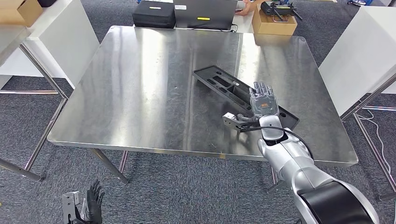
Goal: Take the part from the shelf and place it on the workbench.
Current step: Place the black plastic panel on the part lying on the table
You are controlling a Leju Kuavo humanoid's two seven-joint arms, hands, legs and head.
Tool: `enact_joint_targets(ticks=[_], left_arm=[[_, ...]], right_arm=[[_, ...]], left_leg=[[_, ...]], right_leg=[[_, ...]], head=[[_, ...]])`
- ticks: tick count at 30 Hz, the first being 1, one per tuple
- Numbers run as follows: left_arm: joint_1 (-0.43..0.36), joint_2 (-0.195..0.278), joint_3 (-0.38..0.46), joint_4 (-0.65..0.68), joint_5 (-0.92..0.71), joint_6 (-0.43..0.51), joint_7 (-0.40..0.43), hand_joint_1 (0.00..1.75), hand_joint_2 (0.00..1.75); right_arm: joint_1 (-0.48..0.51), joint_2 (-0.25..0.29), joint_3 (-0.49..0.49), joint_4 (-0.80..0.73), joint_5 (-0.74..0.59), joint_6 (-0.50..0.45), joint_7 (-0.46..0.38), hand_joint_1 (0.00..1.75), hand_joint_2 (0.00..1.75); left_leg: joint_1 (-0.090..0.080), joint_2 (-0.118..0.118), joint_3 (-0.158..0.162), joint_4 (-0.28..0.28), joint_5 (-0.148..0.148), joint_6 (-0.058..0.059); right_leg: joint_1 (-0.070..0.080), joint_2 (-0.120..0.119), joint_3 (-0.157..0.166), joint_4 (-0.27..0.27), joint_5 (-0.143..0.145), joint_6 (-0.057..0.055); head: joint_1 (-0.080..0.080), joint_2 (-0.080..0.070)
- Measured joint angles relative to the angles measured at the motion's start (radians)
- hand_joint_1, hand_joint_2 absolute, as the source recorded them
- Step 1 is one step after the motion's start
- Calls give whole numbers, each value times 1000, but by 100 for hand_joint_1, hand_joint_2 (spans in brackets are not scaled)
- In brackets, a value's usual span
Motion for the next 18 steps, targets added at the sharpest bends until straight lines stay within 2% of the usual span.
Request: enact_joint_targets(ticks=[4, 7, 9, 12, 15, 18], left_arm=[[-8, 1, -10, 10, 0, -2, 0, 0, 0], [-10, 1, -17, 12, 1, 10, 0, 0, 0], [-8, 0, -19, 13, 7, 18, 0, 0, 0], [-2, 1, -12, 14, 36, 14, 0, 0, 0], [7, 7, 12, 21, 71, 8, 0, 0, 0], [12, 17, 40, 29, 95, 9, 0, 0, 0]], right_arm=[[27, 8, -37, -22, -24, -72, -81, 0, 0], [93, 31, -131, -151, -133, -174, -218, 0, 0], [187, 54, -207, -355, -275, -216, -334, 0, 0], [373, 83, -284, -740, -561, -277, -497, 0, 0], [570, 90, -305, -1063, -847, -327, -658, 0, 0], [757, 94, -303, -1284, -1024, -347, -800, 0, 0]], left_leg=[[0, 0, 0, 0, 0, 0], [1, 1, 0, 0, 0, 0], [1, 0, 0, 0, 0, 0], [2, -6, 0, 0, -2, -2], [2, -9, 1, 0, -6, -5], [1, -8, 1, 0, -8, -6]], right_leg=[[0, 1, 0, 0, 0, 0], [1, 1, 0, 0, 0, 0], [2, 0, 0, 0, -1, 0], [2, -6, 1, 0, -6, -1], [1, -10, 1, 0, -11, -1], [1, -7, 4, 0, -12, 1]], head=[[0, 0], [0, 0], [0, 0], [0, 0], [0, 0], [0, 0]])
